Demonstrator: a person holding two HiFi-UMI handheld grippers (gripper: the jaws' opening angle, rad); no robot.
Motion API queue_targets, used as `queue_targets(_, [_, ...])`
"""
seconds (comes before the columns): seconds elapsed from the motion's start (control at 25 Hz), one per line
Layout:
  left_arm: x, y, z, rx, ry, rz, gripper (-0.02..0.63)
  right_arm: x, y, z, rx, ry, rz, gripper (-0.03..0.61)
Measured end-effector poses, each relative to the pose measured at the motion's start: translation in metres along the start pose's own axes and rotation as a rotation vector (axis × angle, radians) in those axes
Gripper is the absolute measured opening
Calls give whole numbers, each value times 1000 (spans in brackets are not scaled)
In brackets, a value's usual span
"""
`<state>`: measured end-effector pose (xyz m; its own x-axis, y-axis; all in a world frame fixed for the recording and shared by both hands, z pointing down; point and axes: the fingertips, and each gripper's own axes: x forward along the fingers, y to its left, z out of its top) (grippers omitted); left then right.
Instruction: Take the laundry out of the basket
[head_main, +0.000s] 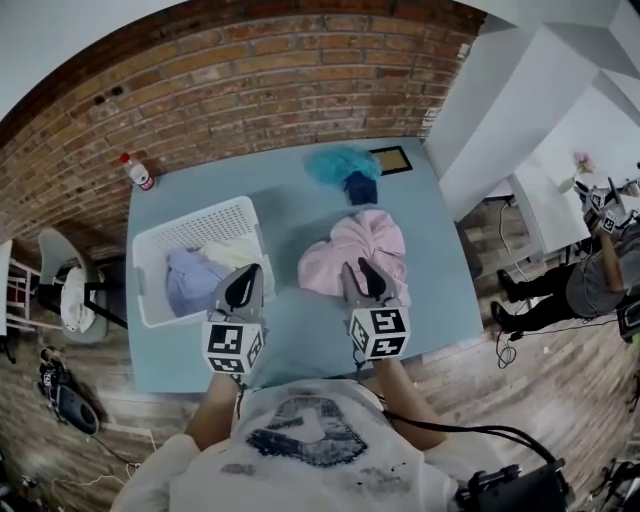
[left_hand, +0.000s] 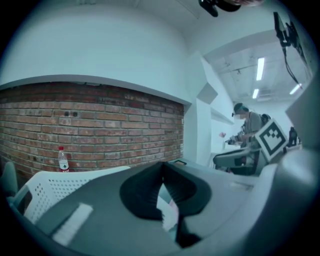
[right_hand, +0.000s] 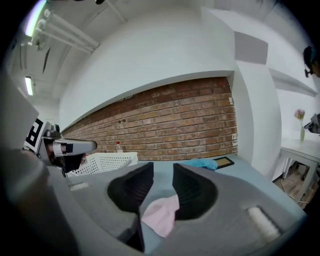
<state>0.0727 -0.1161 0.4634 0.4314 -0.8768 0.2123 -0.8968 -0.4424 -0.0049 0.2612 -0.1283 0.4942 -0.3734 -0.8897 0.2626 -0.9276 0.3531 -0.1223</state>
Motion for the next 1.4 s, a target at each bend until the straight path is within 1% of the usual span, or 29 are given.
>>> queue_targets(0.08, [-10, 8, 2, 0, -10, 5, -8, -3, 14, 7, -15, -15, -5, 88])
queue_targets(0.24, [-32, 24, 6, -6, -29, 22, -8, -4, 39, 17, -43, -18, -8, 44])
queue_targets(0.32, [-41, 31, 8, -6, -37, 31, -8, -4, 50, 22, -52, -24, -4, 3])
queue_targets(0.64, [-67, 52, 7, -23, -48, 50, -8, -7, 88, 30, -89, -35, 20, -2])
queue_targets(0.84, [-70, 54, 4, -8, -35, 48, -8, -6, 95, 30, -91, -30, 32, -2])
queue_targets(1.0, [-69, 50, 8, -33, -58, 32, -8, -5, 94, 30, -86, -27, 46, -2])
queue_targets(1.16, [-67, 50, 6, -19, -43, 58, -8, 0, 94, 27, -77, -12, 81, -2])
queue_targets(1.4, [-69, 62, -2, -5, -11, 144, -8, 19, 92, 21, -56, 0, 172, -2])
